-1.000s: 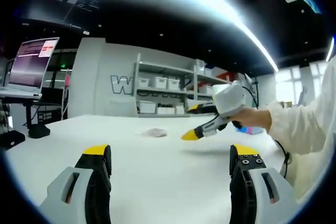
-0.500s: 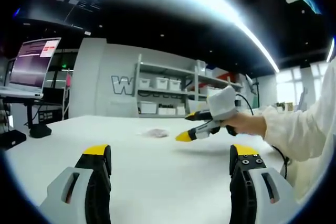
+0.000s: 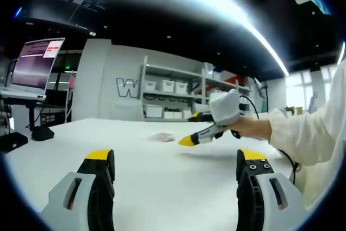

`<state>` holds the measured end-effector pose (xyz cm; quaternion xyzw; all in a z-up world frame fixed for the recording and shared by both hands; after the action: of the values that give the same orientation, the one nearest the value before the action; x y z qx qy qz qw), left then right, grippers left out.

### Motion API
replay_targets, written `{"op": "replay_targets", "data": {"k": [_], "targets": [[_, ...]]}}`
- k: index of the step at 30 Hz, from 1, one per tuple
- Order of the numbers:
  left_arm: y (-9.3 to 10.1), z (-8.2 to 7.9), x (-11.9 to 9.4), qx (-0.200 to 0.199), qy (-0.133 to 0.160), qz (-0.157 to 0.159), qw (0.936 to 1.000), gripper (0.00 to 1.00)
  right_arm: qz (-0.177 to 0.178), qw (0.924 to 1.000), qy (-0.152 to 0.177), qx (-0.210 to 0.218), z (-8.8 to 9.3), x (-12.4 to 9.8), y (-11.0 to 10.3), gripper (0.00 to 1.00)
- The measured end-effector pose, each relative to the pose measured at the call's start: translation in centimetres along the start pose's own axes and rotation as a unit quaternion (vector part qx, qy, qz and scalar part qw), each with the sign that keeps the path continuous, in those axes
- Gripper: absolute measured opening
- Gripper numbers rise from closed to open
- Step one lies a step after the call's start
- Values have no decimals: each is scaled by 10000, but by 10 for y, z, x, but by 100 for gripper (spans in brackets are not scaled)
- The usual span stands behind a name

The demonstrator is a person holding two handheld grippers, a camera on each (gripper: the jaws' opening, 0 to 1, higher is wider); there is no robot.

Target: Open the resealable bag by pulling the two sides of the seal apart until the entire bag opening is separated and visibly accessible.

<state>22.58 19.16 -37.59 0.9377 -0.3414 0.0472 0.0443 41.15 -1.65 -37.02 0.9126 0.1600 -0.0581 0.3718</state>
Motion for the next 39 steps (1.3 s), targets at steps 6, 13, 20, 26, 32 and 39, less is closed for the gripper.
{"op": "replay_targets", "data": {"k": [6,13,20,26,32,39], "targets": [[-2,0,0,-18,19,-21,10000,92,21,9995,2,-327,-3,3,-2,67],[-4,-1,1,-26,43,-20,10000,92,30,9988,8,-487,-7,7,-1,67],[-5,0,0,-31,37,-28,10000,92,24,9981,7,-623,-9,13,-3,66],[-5,0,-1,-47,54,-34,10000,92,16,9976,-22,-685,-9,16,-2,66],[-6,0,-1,-56,45,-38,10000,92,-2,9981,-34,-623,-11,21,-3,64],[-6,0,-3,-68,58,-49,9999,92,17,9992,-62,-389,-8,25,-5,64]]}}
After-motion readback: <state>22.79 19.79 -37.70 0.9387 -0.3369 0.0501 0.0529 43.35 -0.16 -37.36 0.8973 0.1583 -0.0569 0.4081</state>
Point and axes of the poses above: the point that each gripper's makers call its tool centre point, and the gripper's own axes: x roughly forward along the fingers, y roughly to its right, z roughly out of its underside, the point moved 5 cm from there along -x, roughly backward along the fingers, and after that the axes turned 6 degrees about z, right-handed, at the moved point
